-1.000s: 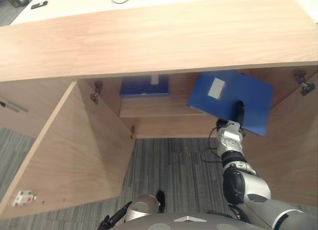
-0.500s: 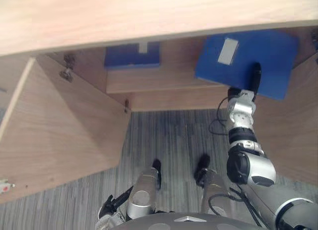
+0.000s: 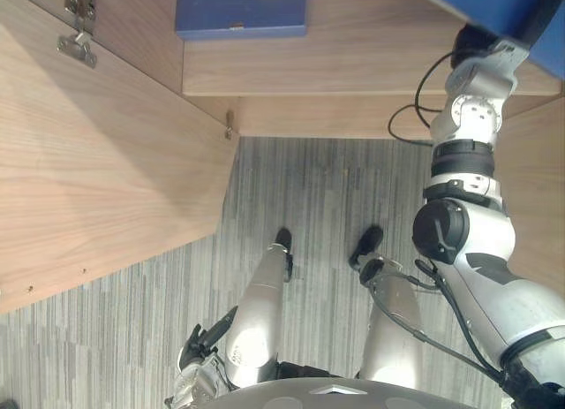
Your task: Walk over to the cabinet, pick up the folder, carry it to the office cabinet, place the folder inside the office cabinet, then close the office cabinet door
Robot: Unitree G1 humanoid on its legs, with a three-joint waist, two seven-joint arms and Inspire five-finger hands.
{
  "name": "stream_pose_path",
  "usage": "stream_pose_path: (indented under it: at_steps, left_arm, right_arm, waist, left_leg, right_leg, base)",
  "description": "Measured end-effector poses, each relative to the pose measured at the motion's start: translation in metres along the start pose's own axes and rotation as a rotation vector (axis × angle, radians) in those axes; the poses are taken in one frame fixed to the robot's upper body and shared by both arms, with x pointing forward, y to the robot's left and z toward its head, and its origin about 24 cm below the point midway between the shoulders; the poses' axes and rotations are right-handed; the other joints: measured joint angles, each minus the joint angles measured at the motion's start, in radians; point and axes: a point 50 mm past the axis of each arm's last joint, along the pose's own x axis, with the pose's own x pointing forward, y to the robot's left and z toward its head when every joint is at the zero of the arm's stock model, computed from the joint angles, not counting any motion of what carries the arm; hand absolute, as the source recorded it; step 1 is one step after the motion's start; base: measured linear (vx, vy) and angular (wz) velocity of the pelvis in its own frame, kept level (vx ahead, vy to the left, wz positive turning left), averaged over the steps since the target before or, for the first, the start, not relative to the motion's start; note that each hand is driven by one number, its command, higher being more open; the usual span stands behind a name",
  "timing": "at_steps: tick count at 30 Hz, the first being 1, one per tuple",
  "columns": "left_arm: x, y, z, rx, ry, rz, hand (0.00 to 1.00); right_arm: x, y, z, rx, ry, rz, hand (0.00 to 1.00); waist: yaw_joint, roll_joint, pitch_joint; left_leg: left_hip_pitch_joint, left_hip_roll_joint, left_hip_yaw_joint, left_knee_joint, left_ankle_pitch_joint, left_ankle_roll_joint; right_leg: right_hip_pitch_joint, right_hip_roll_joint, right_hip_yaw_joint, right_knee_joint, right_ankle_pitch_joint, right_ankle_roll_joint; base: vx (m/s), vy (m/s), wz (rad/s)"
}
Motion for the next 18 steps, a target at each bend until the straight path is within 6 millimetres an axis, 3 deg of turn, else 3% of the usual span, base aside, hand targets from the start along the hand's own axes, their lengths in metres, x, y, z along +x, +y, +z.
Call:
stream_pose_path:
  at_steps: [5, 13, 18]
  left_arm:
    - [0.0, 0.0, 0.0, 0.001, -0.001, 0.001, 1.0]
    - [0.0, 0.0, 0.0, 0.002, 0.002, 0.002, 1.0]
    - [0.0, -0.003, 0.006, -0.004, -0.024, -0.008, 1.0]
  right_arm:
    - [-0.001, 0.023, -0.006, 0.022, 0.002, 0.043, 0.0]
    - [-0.001, 0.067, 0.003, 0.08, -0.018, 0.117, 0.0]
    - [0.0, 0.094, 0.016, 0.003, -0.05, 0.195, 0.0]
  waist:
    - [0.001, 0.0, 0.0]
    - [0.013, 0.001, 0.0]
    - [0.012, 0.021, 0.009]
  left_leg:
    - [-0.035, -0.012, -0.018, -0.007, 0.01, -0.002]
    - [-0.068, -0.048, -0.05, -0.039, 0.038, -0.004]
    - [-0.156, -0.086, -0.052, 0.096, 0.016, -0.003]
  right_leg:
    - [-0.026, -0.015, -0.019, 0.007, -0.005, -0.002]
    - [-0.064, -0.058, -0.044, 0.029, -0.01, -0.009]
    - [-0.139, -0.12, -0.016, 0.177, -0.077, 0.001]
  base:
    - [0.01, 0.019, 0.15]
    - [0.05, 0.044, 0.18]
    - [0.0, 0.074, 0.26]
